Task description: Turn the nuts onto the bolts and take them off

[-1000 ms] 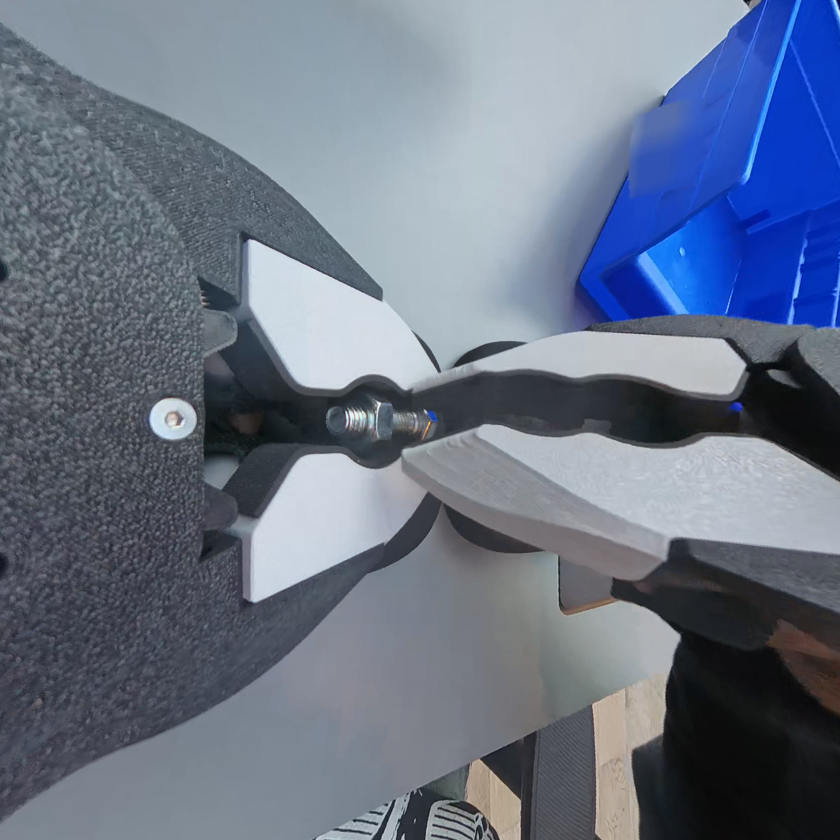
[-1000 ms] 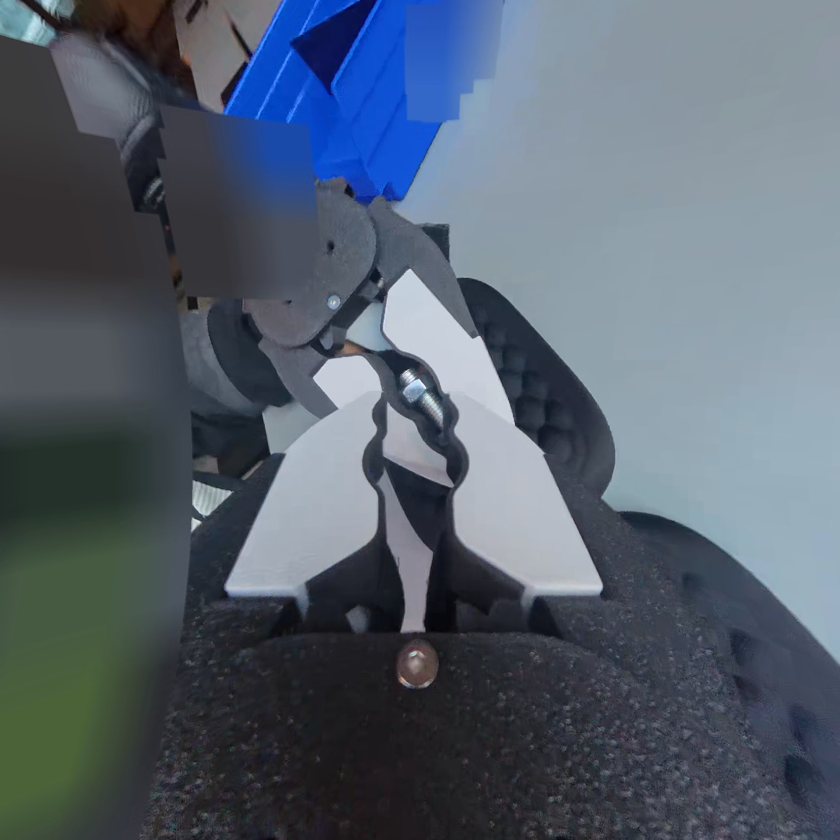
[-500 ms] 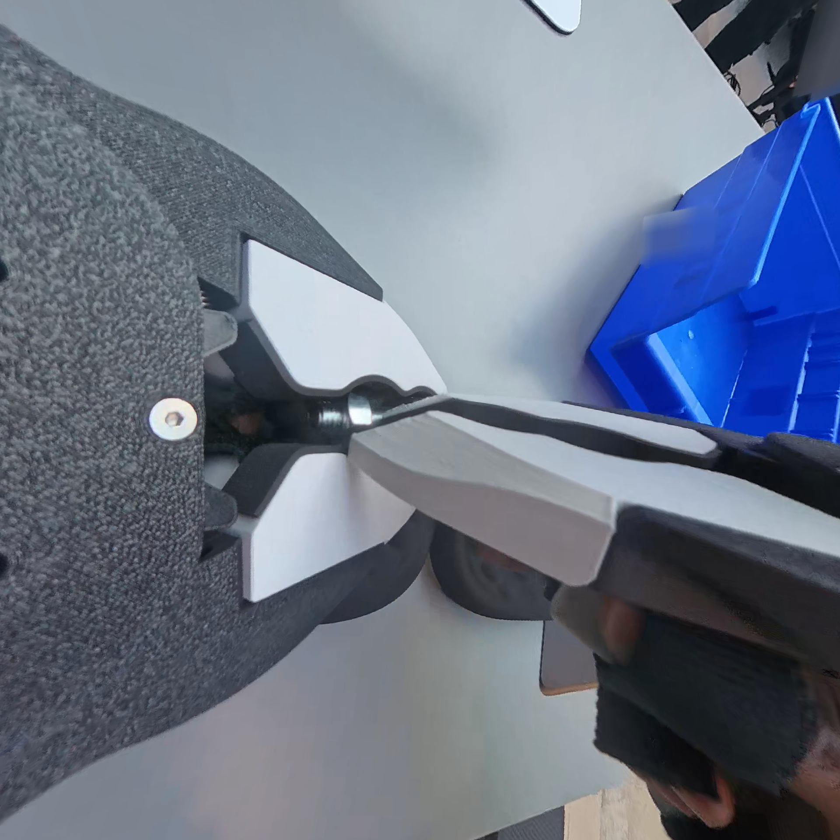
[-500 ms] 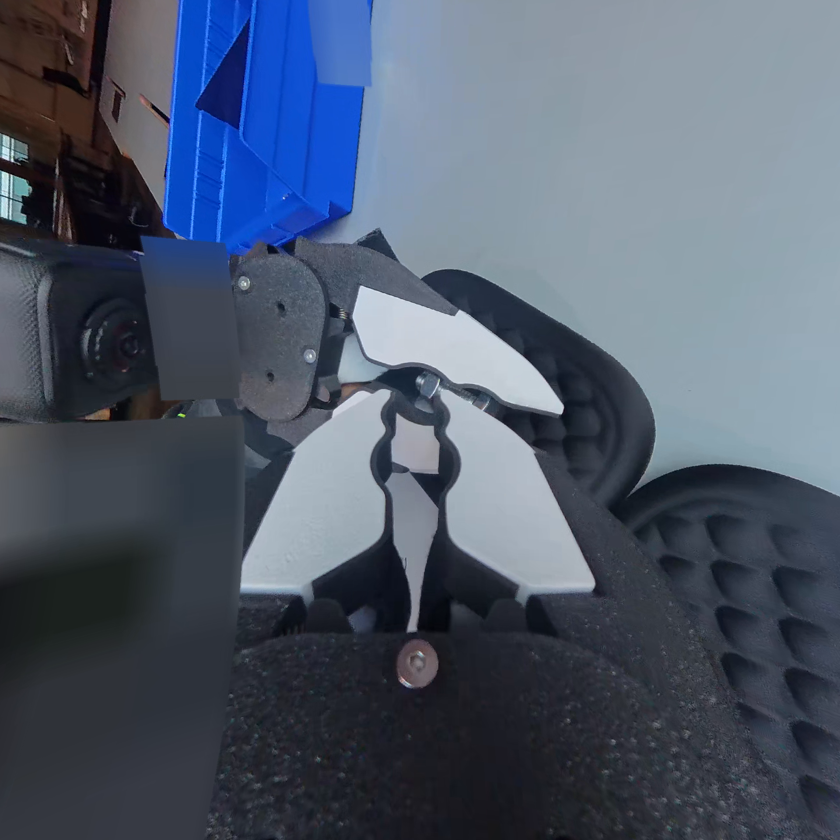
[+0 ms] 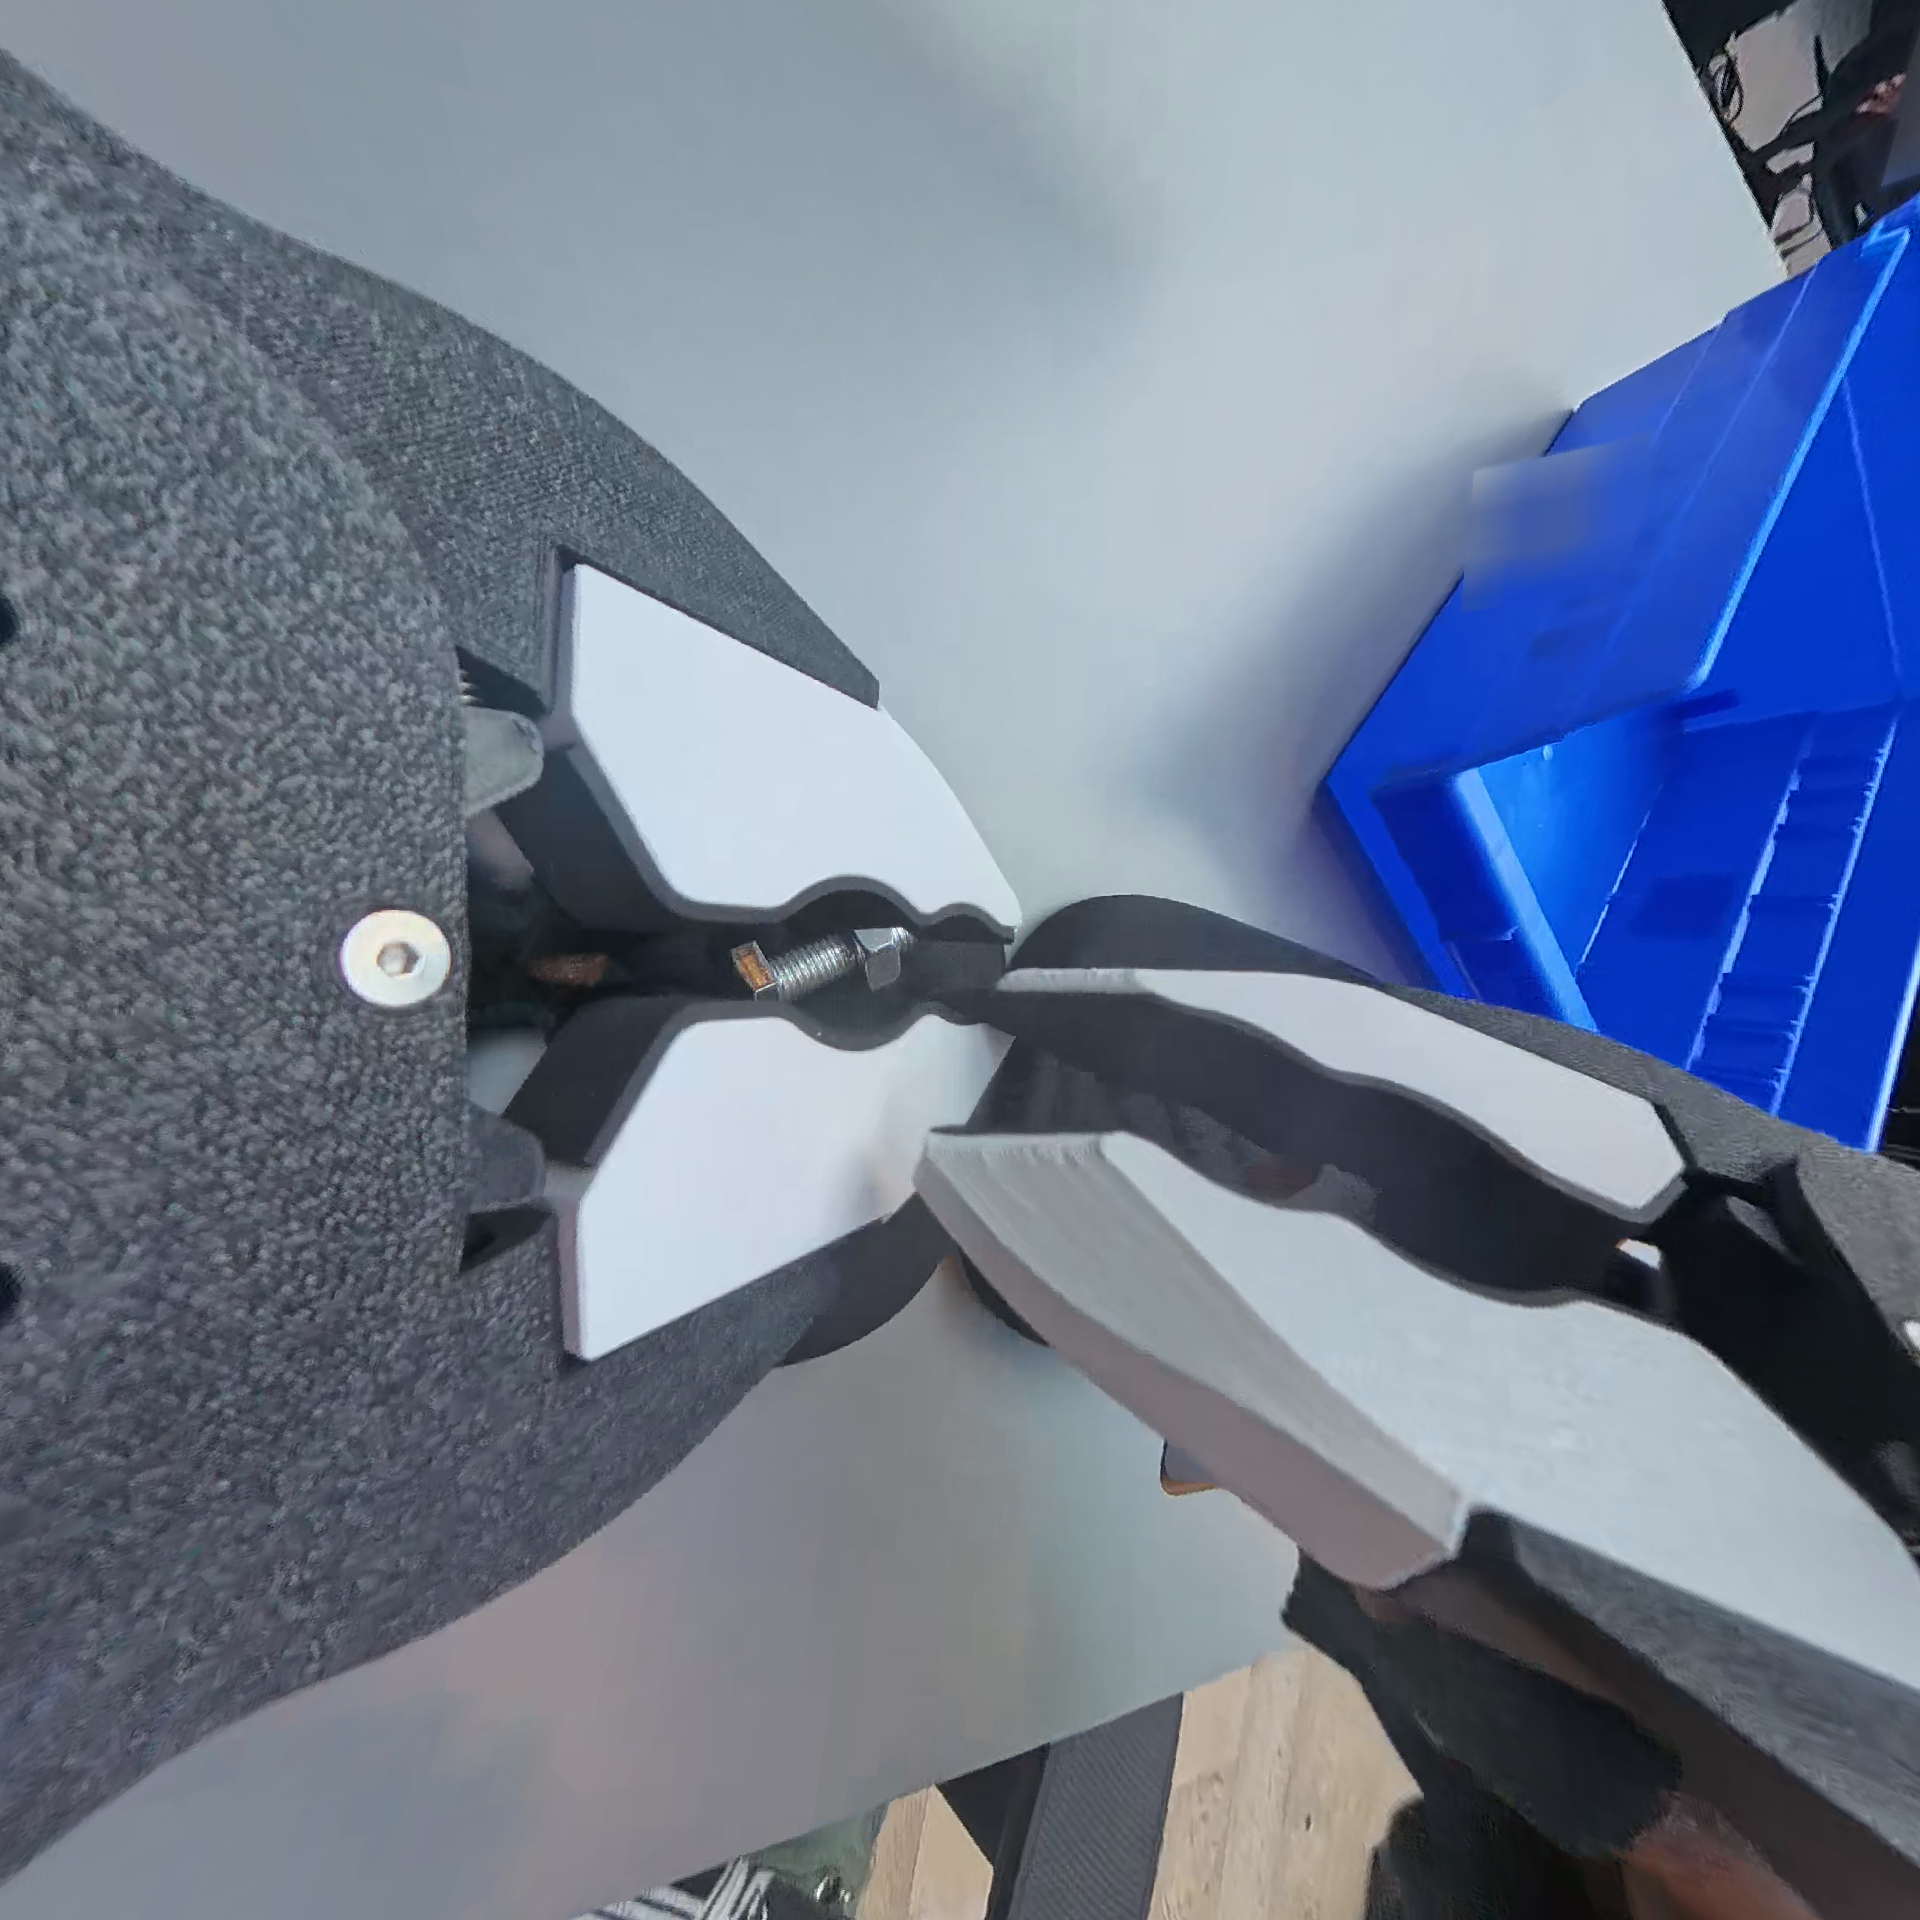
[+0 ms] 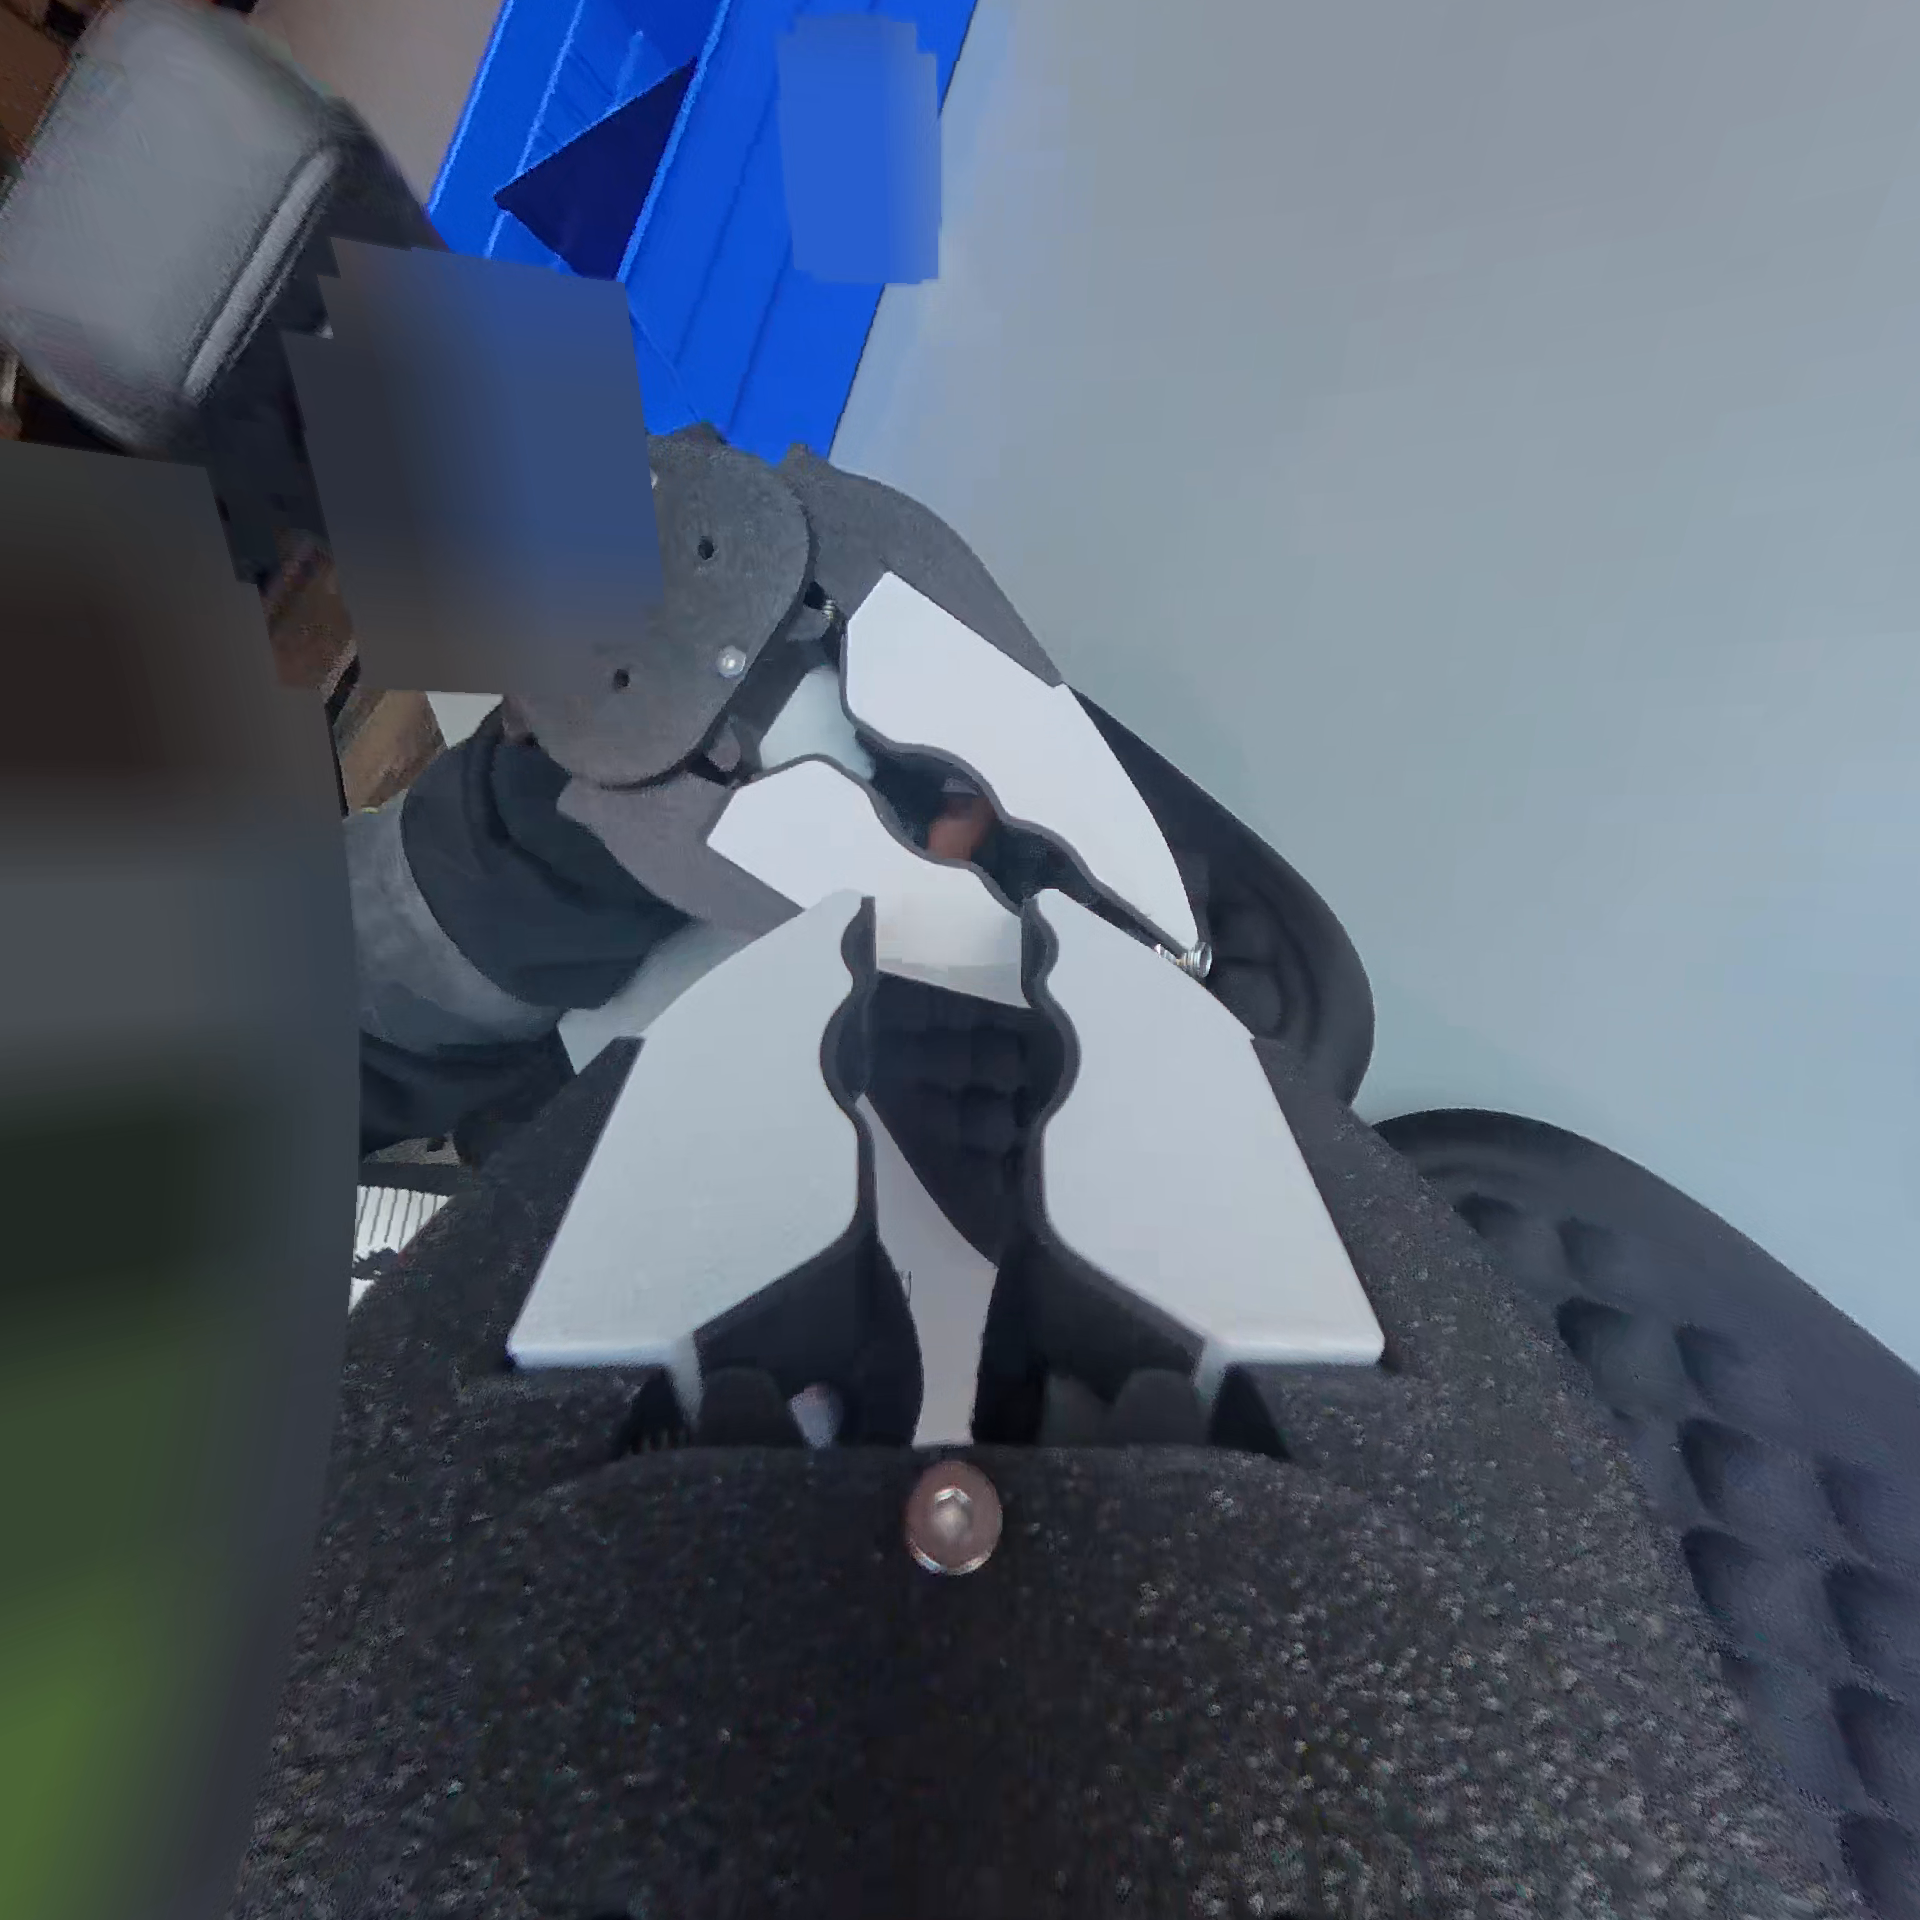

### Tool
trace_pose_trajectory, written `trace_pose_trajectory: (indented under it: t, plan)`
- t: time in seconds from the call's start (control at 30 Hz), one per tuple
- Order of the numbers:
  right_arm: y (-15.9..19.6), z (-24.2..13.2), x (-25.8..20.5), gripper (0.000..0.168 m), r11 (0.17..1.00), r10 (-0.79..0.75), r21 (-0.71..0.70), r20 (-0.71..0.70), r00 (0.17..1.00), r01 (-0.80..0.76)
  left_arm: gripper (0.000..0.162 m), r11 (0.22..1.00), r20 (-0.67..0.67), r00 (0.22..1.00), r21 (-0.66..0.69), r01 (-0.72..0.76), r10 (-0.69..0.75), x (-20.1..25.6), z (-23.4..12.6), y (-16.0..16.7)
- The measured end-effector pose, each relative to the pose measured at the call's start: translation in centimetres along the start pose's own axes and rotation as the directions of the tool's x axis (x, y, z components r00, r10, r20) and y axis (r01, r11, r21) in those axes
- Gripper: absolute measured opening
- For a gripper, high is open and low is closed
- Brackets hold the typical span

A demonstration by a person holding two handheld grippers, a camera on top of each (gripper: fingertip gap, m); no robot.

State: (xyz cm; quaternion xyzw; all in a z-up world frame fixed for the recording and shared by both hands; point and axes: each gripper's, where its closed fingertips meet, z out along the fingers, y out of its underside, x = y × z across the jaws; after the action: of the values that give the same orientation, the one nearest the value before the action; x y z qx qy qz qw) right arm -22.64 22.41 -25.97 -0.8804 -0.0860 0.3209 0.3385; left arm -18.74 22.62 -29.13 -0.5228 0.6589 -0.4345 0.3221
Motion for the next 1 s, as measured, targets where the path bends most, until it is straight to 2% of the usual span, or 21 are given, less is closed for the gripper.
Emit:
trace_pose_trajectory:
  t: [0.1, 0.2, 0.33, 0.4, 0.5, 0.63, 0.77, 0.83, 1.0]
  plan:
    - [0.8, -0.9, 0.5, 0.029, 0.987, -0.157, 0.005, -0.027, 0.987, 0.158, 0.008, 0.997, -0.051, 0.996, 0.024, 0.073, -0.072, -0.1, -0.4, -0.2]
    - [2.1, -1.1, 1.1, 0.032, 0.910, -0.415, -0.044, -0.061, 0.908, 0.413, 0.012, 0.985, -0.113, 0.984, 0.088, 0.151, -0.140, -0.4, -1.4, -1.0]
    - [2.7, -0.5, 2.1, 0.035, 0.665, -0.740, -0.198, -0.040, 0.672, 0.720, 0.026, 0.975, -0.187, 0.969, 0.121, 0.184, -0.160, -0.4, -2.5, -1.4]
    - [2.2, 0.0, 1.8, 0.028, 0.541, -0.829, -0.226, 0.014, 0.558, 0.810, 0.036, 0.982, -0.165, 0.978, 0.121, 0.147, -0.126, -0.9, -2.8, -1.1]
    - [1.8, 1.0, 0.7, 0.019, 0.430, -0.884, -0.205, 0.104, 0.457, 0.879, 0.045, 0.975, -0.119, 0.985, 0.167, 0.146, -0.127, -2.0, -3.2, -1.4]
    - [2.8, 2.5, 1.6, 0.024, 0.303, -0.917, -0.273, 0.178, 0.358, 0.913, 0.046, 0.966, -0.048, 0.989, 0.211, 0.149, -0.142, -3.7, -4.1, -1.6]
    - [3.3, 3.9, 2.7, 0.026, 0.229, -0.930, -0.324, 0.207, 0.304, 0.918, 0.044, 0.951, -0.012, 0.984, 0.255, 0.174, -0.177, -5.0, -4.9, -1.9]
    - [3.7, 4.4, 3.4, 0.022, 0.196, -0.933, -0.357, 0.220, 0.286, 0.913, 0.043, 0.946, -0.004, 0.982, 0.267, 0.182, -0.188, -5.3, -5.2, -1.9]
    - [3.3, 4.3, 3.5, 0.016, 0.183, -0.943, -0.333, 0.206, 0.261, 0.925, 0.041, 0.952, -0.027, 0.985, 0.253, 0.172, -0.171, -4.8, -5.1, -1.9]
